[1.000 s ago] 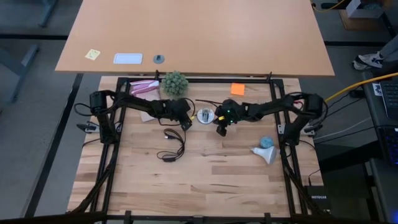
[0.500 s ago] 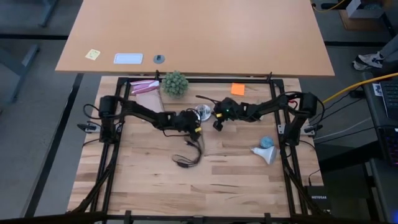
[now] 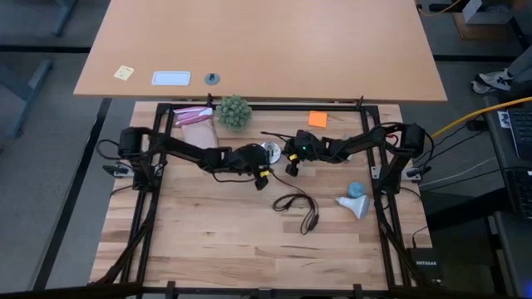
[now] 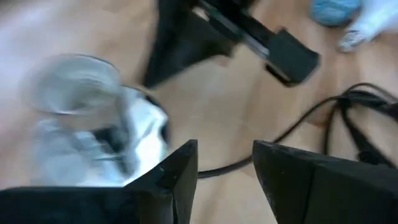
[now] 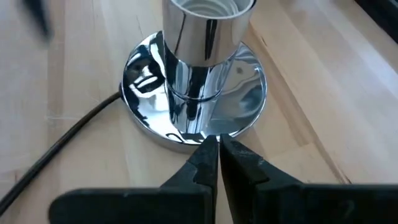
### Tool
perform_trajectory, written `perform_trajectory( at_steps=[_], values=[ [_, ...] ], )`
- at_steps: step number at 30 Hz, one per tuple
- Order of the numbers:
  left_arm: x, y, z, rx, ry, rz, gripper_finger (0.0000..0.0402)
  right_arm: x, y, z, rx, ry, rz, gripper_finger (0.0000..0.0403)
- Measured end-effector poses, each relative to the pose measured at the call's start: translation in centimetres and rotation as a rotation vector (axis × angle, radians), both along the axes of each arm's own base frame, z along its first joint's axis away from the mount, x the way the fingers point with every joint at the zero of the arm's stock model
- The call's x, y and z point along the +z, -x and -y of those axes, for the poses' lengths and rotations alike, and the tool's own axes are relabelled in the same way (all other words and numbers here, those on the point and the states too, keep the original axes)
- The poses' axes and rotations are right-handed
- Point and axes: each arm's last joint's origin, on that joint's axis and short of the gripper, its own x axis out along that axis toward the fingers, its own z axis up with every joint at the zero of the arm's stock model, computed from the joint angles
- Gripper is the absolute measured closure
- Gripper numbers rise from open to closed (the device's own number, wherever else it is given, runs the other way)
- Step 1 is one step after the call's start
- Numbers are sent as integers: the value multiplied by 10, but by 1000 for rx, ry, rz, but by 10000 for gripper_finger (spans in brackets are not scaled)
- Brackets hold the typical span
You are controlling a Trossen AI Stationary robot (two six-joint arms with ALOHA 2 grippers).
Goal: Screw lightbulb
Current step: Insert the lightbulb into the lamp
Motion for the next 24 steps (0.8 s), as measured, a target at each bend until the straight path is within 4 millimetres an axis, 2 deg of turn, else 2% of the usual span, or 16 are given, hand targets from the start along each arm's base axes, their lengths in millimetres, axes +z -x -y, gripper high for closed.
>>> perform_trajectory(
  at_steps=[5,10,16,21,24],
  values=[
    [27,17,-8,116,-183,-70,259,0,-1,-3,85,-71,22,379],
    [28,25,-26,202,-274,-149,259,1,-2,-10,220,-251,69,379],
    [10,28,-55,278,-267,-218,259,3,-4,-20,365,-405,108,379],
    [-16,23,-79,355,-212,-208,259,3,-8,-43,436,-403,89,379],
    [-25,18,-88,378,-216,-155,259,3,-11,-58,461,-359,73,379]
  ],
)
